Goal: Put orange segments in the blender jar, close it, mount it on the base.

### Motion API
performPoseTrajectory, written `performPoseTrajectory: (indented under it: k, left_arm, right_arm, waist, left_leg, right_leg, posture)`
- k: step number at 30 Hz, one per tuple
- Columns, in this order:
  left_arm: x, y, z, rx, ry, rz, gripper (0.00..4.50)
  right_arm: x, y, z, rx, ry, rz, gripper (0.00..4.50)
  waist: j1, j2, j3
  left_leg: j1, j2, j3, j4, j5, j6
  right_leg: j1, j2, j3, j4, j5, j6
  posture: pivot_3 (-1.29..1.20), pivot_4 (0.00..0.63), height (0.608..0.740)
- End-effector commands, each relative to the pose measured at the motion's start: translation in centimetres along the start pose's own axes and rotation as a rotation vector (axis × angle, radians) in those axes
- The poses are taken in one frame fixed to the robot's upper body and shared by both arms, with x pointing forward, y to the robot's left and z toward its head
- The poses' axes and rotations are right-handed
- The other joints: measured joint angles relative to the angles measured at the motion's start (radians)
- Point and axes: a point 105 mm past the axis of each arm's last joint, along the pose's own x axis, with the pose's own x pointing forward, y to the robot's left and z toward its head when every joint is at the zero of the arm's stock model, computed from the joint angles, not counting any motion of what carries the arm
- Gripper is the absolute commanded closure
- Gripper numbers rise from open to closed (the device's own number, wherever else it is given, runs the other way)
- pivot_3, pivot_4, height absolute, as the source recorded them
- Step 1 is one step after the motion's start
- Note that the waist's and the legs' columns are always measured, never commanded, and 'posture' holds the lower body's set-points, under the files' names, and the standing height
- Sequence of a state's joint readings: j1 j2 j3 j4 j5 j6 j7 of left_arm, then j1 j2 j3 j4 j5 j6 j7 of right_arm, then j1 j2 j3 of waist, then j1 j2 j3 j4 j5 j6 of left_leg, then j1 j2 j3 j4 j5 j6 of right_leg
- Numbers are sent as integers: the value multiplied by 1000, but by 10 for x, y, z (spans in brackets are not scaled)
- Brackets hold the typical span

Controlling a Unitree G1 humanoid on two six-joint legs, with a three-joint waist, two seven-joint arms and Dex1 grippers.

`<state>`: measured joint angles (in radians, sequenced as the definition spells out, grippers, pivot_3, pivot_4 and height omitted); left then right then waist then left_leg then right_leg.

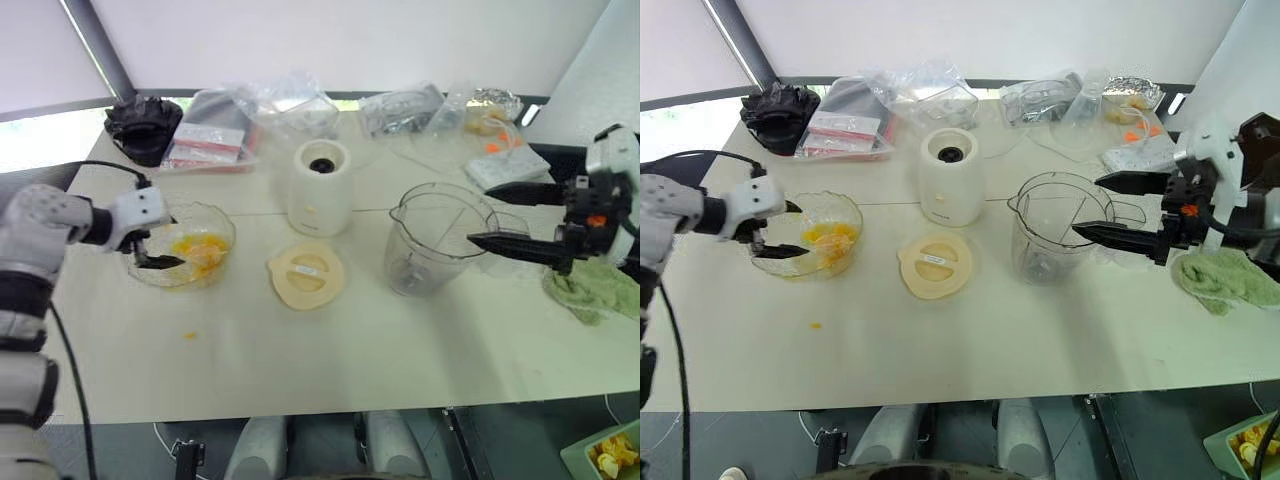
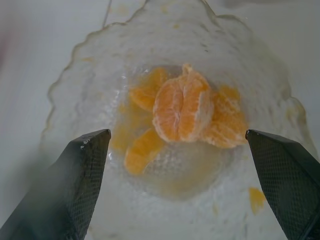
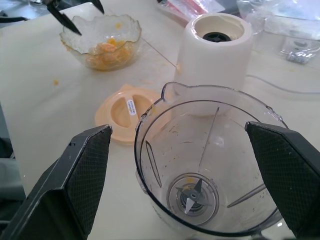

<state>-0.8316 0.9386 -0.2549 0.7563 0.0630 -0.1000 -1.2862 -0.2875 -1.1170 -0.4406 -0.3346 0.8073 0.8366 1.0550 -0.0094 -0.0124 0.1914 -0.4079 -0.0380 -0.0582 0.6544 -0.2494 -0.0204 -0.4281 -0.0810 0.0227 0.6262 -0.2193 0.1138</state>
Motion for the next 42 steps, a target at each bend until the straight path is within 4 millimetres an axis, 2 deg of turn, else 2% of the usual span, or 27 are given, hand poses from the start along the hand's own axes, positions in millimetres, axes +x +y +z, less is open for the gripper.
performPoseTrajectory:
  k: [1, 6, 15, 23, 28, 33, 42]
  left_arm:
    - [4, 8, -2, 45, 32, 19, 0]
    - [23, 8, -7, 20, 46, 18, 0]
    - [40, 9, -18, -22, 116, 43, 0]
    - [53, 13, -11, -12, 115, 98, 0]
    - [62, 12, -9, -7, 132, 108, 0]
    - [69, 4, -24, 33, 265, 74, 0]
    - [81, 2, -18, 38, 304, 58, 0]
  right_arm:
    - [-7, 6, 12, -40, -40, -35, 53]
    - [-11, 12, 10, -31, -41, -65, 53]
    - [-11, 17, 8, -22, -46, -93, 53]
    - [-14, 21, 7, -15, -47, -122, 53]
    - [-14, 21, 7, -16, -47, -135, 53]
    - [-11, 18, 7, -26, -50, -146, 53]
    - [-6, 11, 21, -58, -43, -113, 53]
  waist:
    - [-2, 0, 0]
    - [-3, 0, 0]
    - [1, -1, 0]
    - [1, -2, 0]
    - [1, -2, 0]
    - [1, -2, 0]
    - [4, 1, -2]
  left_leg:
    - [0, 0, 0, 1, 0, 0]
    - [0, 1, -1, 6, 0, 0]
    - [-1, 1, -2, 8, -1, 1]
    - [-1, 1, -2, 8, -1, 1]
    - [-1, 1, -2, 8, -1, 1]
    - [-1, 0, -2, 8, -1, 1]
    - [1, 0, -3, 8, -1, 1]
  right_leg:
    - [0, 0, 0, 1, 0, 0]
    - [0, 0, 0, 4, 0, 0]
    - [1, 0, 0, 4, 1, 1]
    - [1, 0, 0, 4, 1, 2]
    - [1, 0, 0, 4, 1, 2]
    - [2, 0, 0, 5, 1, 2]
    - [4, 0, 0, 4, 1, 2]
  posture:
    - [0, 150, 740]
    - [0, 150, 740]
    - [0, 150, 740]
    - [0, 150, 740]
    - [0, 150, 740]
    - [0, 150, 740]
    - [0, 150, 740]
